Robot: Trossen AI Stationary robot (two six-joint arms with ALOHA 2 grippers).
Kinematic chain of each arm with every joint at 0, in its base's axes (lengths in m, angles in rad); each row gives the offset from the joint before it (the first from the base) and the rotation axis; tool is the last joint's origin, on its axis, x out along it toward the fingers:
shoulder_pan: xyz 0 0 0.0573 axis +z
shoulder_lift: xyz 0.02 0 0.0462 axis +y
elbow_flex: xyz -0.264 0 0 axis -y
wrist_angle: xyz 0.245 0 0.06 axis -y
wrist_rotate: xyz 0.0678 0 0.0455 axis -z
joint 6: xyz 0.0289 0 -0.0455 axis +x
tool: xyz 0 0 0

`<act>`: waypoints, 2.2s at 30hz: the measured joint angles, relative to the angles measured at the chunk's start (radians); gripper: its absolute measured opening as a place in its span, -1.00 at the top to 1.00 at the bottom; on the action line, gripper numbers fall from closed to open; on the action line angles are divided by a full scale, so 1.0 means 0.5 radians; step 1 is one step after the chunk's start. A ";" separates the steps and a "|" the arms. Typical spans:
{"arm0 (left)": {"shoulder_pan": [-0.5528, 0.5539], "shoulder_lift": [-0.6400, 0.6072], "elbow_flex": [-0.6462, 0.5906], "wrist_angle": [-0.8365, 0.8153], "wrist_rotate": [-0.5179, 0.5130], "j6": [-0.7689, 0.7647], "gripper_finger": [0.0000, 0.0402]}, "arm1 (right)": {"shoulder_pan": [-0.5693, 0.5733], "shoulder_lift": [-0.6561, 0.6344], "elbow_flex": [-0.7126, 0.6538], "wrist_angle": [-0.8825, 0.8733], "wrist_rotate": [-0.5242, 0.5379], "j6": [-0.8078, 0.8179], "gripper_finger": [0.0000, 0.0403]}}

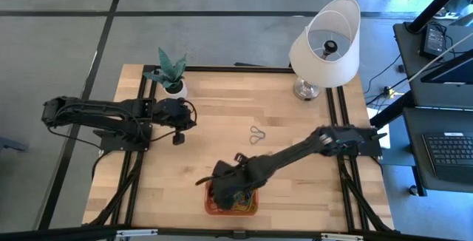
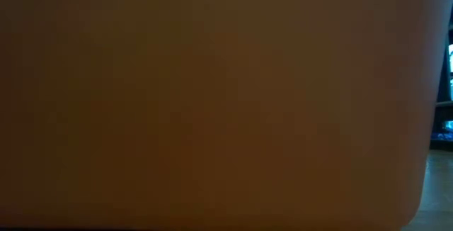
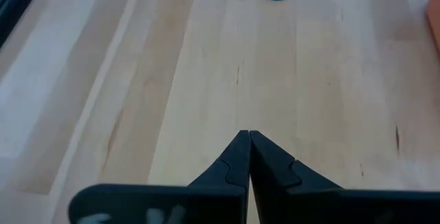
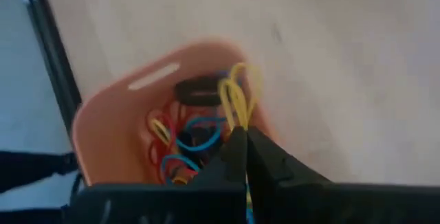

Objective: Pick and place rubber bands into bin
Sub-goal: Put the yellow rubber band into the bin, then put the blue rubber band into the bin

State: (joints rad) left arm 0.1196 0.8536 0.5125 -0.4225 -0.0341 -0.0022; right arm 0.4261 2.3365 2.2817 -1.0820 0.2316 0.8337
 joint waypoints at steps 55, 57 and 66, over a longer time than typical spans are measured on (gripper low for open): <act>-0.208 1.543 1.274 0.005 -0.119 0.048 0.98 | 0.521 -1.506 -2.248 0.491 0.583 0.457 0.53; -0.207 1.694 1.462 -0.009 -0.175 0.052 0.98 | 0.579 -1.705 -2.474 0.571 0.582 0.503 0.53; -0.203 2.300 2.342 -0.417 -0.104 0.220 0.71 | 0.772 -2.461 -3.247 0.835 0.583 0.691 0.54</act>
State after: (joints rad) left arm 0.0181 2.0035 1.6836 -0.6311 -0.0861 0.1079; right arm 0.8123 1.1062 0.6582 -0.6648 0.5233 1.1790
